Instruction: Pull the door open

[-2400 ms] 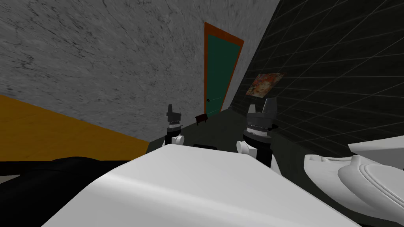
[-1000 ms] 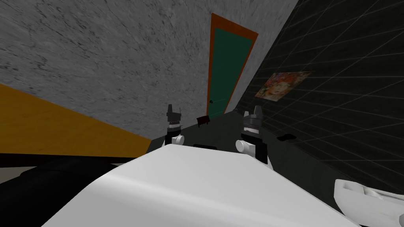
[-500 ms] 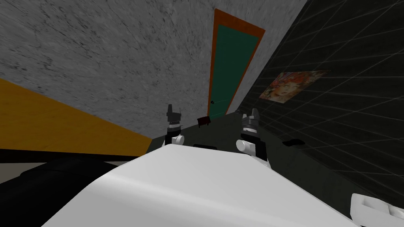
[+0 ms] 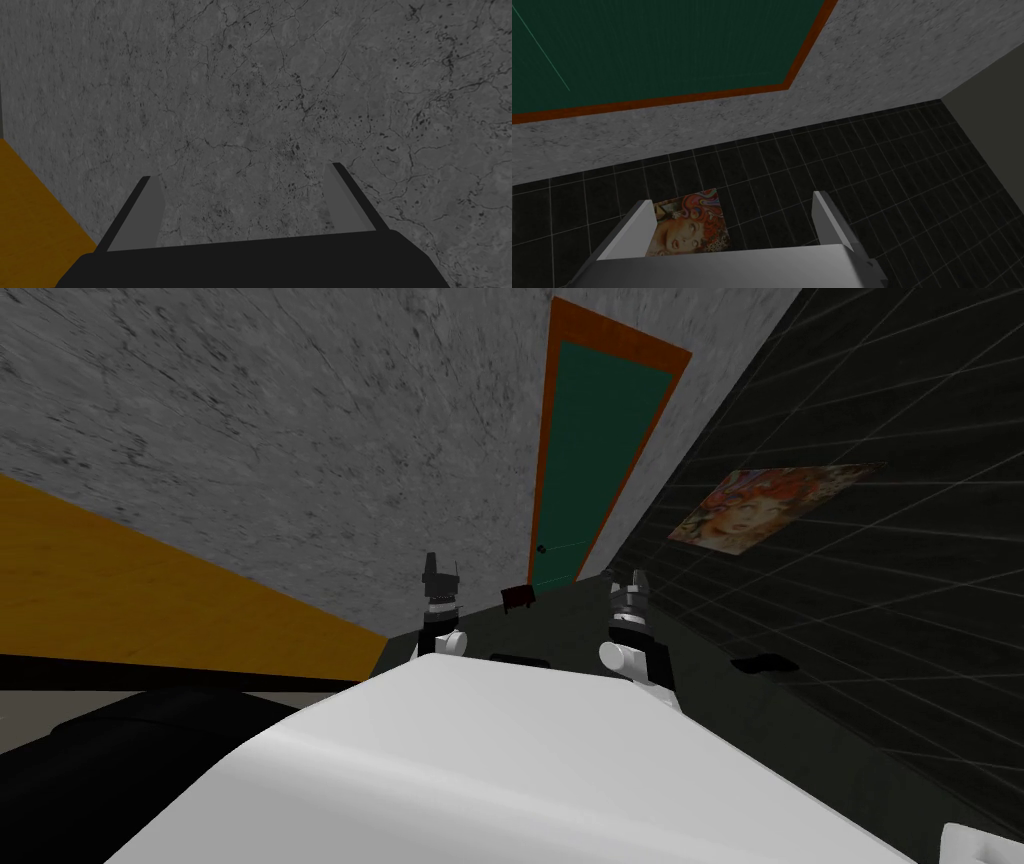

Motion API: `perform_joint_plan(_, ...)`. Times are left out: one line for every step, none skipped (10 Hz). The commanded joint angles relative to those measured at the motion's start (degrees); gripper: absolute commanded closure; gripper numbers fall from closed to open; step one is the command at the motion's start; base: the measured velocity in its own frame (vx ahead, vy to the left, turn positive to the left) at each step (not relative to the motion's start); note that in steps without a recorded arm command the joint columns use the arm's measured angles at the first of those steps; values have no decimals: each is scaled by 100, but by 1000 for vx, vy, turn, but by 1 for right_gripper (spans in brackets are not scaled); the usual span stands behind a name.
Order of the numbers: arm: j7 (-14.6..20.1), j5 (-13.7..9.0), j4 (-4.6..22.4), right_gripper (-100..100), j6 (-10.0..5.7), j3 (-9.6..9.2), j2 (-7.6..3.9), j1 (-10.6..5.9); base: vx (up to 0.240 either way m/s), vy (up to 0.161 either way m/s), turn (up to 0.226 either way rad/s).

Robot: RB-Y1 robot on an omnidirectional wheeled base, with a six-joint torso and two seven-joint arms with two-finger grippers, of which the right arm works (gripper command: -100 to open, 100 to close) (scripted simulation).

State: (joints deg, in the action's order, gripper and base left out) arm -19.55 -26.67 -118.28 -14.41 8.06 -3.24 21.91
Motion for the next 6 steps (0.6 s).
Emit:
perform_joint_plan(-98, -273, 148, -100, 114, 50, -31, -49, 55, -26, 49)
perform_joint_plan(-189, -436, 268, -100, 215, 86, -49, -87, 75, -40, 99)
perform_joint_plan(-281, -622, 390, -100, 317, 122, -65, -126, 93, -37, 136)
perform_joint_plan(-281, -707, 390, -100, 317, 122, -65, -126, 64, -33, 41)
perform_joint_plan(-381, -929, 522, -100, 429, 161, -79, -169, 45, -38, 59)
perform_joint_plan(-482, -1094, 654, -100, 540, 201, -92, -212, 71, -38, 137)
